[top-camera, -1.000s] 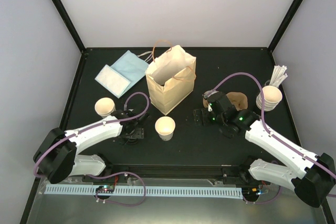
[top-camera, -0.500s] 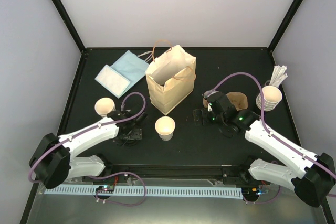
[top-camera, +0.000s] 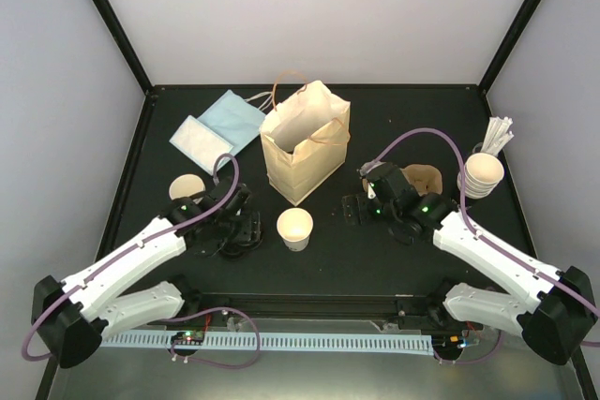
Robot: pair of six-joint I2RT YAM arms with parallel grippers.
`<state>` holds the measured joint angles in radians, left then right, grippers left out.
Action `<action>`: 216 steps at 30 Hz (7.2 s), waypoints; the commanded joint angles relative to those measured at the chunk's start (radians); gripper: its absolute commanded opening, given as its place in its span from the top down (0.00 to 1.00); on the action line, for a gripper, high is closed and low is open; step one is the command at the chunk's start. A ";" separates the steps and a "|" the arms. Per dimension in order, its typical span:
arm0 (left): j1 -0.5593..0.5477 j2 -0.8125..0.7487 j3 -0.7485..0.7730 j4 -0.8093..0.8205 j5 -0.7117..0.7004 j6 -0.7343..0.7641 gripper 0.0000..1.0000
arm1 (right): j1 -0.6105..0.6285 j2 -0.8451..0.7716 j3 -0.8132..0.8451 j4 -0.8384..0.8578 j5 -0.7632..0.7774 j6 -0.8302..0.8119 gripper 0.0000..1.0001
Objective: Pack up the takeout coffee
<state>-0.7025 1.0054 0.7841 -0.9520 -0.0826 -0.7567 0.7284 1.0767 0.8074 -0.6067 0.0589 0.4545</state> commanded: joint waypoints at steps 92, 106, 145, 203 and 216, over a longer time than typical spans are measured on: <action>-0.305 0.428 0.398 0.009 -0.051 0.325 0.42 | -0.003 -0.013 0.015 0.006 -0.055 -0.024 0.00; -0.336 0.475 0.462 -0.041 -0.101 0.340 0.43 | -0.003 -0.019 0.006 0.004 -0.050 -0.025 0.00; -0.341 0.465 0.423 0.040 -0.127 0.365 0.43 | -0.003 -0.020 -0.008 0.015 -0.078 -0.024 0.00; -0.328 0.436 0.255 0.118 -0.015 0.448 0.44 | -0.064 0.171 -0.138 0.508 -0.718 0.229 0.99; -0.328 0.445 0.226 0.137 -0.002 0.454 0.44 | -0.061 0.278 -0.111 0.545 -0.753 0.236 0.99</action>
<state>-1.0271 1.4174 1.0611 -0.7498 -0.1608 -0.3099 0.6678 1.3331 0.6765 -0.1005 -0.6655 0.6842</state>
